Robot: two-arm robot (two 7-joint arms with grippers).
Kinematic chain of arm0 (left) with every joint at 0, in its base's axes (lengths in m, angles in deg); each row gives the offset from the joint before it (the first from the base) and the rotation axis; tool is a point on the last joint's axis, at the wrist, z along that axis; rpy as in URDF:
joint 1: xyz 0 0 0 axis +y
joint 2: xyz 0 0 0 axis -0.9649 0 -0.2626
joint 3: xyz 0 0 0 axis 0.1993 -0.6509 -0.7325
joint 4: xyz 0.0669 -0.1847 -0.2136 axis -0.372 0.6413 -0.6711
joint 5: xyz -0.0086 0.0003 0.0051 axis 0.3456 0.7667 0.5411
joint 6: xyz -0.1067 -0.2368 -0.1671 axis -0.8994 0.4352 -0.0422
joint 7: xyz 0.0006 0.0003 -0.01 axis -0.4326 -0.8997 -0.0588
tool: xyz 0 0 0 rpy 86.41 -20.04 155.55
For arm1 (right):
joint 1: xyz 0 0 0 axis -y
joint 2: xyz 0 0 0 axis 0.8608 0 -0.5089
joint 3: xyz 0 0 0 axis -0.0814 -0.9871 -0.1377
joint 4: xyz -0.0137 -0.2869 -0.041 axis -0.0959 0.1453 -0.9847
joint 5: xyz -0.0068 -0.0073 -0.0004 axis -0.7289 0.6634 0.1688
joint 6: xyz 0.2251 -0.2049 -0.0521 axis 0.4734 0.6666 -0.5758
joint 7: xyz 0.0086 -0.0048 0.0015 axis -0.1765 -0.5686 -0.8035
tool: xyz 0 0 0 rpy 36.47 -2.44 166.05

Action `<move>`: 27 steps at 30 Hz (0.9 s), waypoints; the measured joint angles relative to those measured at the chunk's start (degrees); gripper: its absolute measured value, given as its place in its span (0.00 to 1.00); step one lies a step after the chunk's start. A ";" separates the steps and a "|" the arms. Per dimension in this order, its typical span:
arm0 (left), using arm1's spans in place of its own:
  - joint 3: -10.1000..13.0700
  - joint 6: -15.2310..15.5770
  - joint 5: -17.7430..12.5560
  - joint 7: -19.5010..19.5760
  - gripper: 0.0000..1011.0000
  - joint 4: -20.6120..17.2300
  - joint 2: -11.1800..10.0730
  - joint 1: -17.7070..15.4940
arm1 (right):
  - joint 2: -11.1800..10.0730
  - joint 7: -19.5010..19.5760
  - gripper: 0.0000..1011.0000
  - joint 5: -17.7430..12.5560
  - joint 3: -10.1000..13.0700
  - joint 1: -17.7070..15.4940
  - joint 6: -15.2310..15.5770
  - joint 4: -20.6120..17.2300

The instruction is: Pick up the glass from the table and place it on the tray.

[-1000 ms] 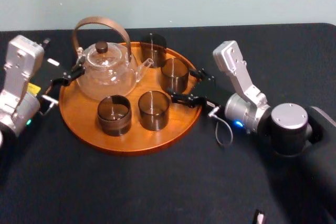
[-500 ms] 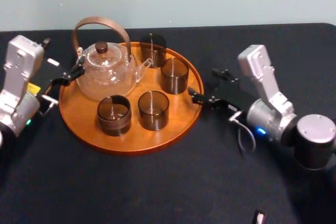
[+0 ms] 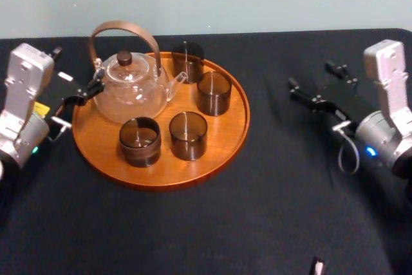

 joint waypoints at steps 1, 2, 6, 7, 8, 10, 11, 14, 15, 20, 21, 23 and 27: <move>0.00 0.00 0.00 0.00 0.99 0.00 0.00 0.00 | -0.03 0.37 0.99 0.01 0.46 -0.22 0.00 -0.19; 0.00 0.00 0.00 0.00 0.99 0.00 0.00 0.00 | -0.03 1.18 0.99 0.16 1.29 -0.64 0.00 -0.51; 0.00 0.00 0.00 0.00 0.99 0.00 0.00 0.00 | 0.23 2.99 0.99 0.95 3.04 -1.39 0.37 -0.86; 0.00 0.00 0.00 0.00 0.99 0.00 0.00 0.00 | 0.31 3.37 0.99 1.15 3.26 -1.50 0.48 -0.91; -0.01 0.00 0.00 0.00 0.99 0.00 0.00 0.00 | 0.33 3.45 0.99 1.20 3.34 -1.54 0.51 -0.92; 0.00 0.00 0.00 0.00 0.99 0.00 0.00 0.00 | 0.33 3.38 0.99 1.21 3.21 -1.51 0.50 -0.93; 0.00 0.00 0.00 0.00 0.99 0.00 0.00 0.00 | 0.33 3.28 0.99 1.20 3.11 -1.47 0.49 -0.93; 0.00 0.00 0.00 0.00 0.99 0.00 0.00 0.00 | 0.32 3.11 0.99 1.19 3.00 -1.40 0.48 -0.92; 0.00 0.00 0.00 0.00 0.99 0.00 0.00 0.00 | 0.31 3.04 0.99 1.18 2.94 -1.37 0.47 -0.89; 0.00 0.00 0.00 0.00 0.99 0.00 0.00 0.00 | 0.30 2.85 0.99 1.15 2.78 -1.30 0.45 -0.81; 0.00 0.00 0.00 0.00 0.99 0.00 0.00 0.00 | 0.29 2.80 0.99 1.14 2.74 -1.28 0.44 -0.79; 0.00 0.00 0.00 0.00 0.99 0.00 0.00 0.00 | 0.28 2.72 0.99 1.12 2.70 -1.26 0.43 -0.76; 0.00 0.00 0.00 0.00 0.99 0.00 0.00 0.00 | 0.26 2.60 0.99 1.07 2.60 -1.21 0.41 -0.71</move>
